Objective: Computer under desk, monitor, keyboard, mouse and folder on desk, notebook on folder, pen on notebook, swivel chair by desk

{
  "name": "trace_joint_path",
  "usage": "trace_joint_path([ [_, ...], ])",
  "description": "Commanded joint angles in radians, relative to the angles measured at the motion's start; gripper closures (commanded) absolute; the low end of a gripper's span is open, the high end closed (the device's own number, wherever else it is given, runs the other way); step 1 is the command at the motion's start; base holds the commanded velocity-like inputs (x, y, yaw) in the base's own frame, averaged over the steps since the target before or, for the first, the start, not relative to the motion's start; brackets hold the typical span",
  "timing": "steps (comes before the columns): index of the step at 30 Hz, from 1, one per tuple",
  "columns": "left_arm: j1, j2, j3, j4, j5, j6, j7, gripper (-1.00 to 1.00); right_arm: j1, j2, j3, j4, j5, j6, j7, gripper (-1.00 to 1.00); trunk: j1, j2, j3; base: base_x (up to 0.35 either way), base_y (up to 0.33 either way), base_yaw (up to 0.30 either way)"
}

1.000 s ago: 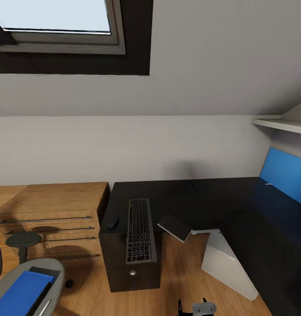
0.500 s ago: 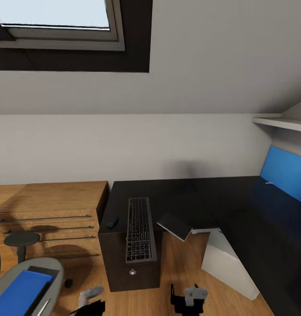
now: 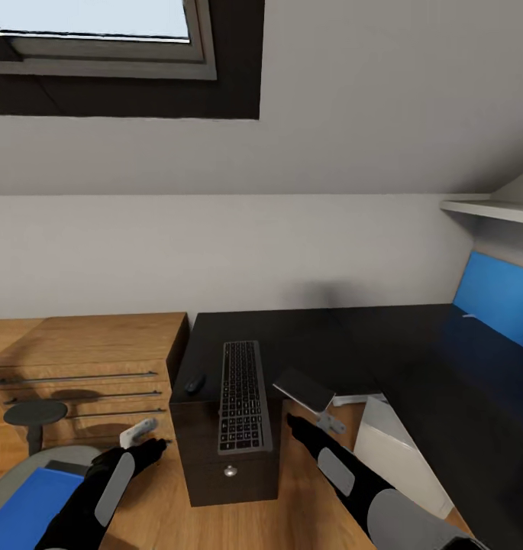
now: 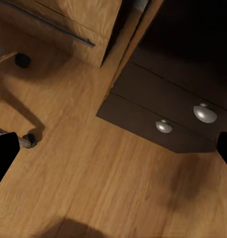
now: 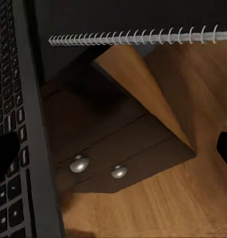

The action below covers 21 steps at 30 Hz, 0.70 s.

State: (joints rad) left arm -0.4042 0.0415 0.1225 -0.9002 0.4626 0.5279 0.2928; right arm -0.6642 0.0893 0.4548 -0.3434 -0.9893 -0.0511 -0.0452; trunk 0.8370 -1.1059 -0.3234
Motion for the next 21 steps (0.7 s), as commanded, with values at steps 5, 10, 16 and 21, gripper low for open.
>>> trace_joint_path([
  [5,-0.002,0.013,0.001,-0.029,0.021,0.002,0.005,-1.00,-0.010,-0.049,0.006,0.004,-0.128,0.151,0.087,-1.00,0.019,-0.036,-0.017,0.000,0.000,0.000],
  [10,-0.002,0.012,-0.001,-0.057,0.025,0.012,-0.023,-1.00,-0.011,-0.062,0.011,0.014,-0.139,0.255,0.293,-1.00,0.039,-0.071,-0.033,0.000,0.000,0.000],
  [16,-0.002,0.014,-0.007,-0.101,0.020,0.154,-0.338,-1.00,-0.010,-0.058,0.014,0.066,-0.137,0.341,0.598,-1.00,0.062,-0.113,-0.051,0.000,0.000,0.000],
  [21,-0.002,0.017,-0.040,-0.102,0.019,0.166,-0.357,-1.00,-0.009,-0.059,0.020,0.069,-0.114,0.341,0.726,-1.00,0.065,-0.120,-0.055,0.000,0.000,0.000],
])
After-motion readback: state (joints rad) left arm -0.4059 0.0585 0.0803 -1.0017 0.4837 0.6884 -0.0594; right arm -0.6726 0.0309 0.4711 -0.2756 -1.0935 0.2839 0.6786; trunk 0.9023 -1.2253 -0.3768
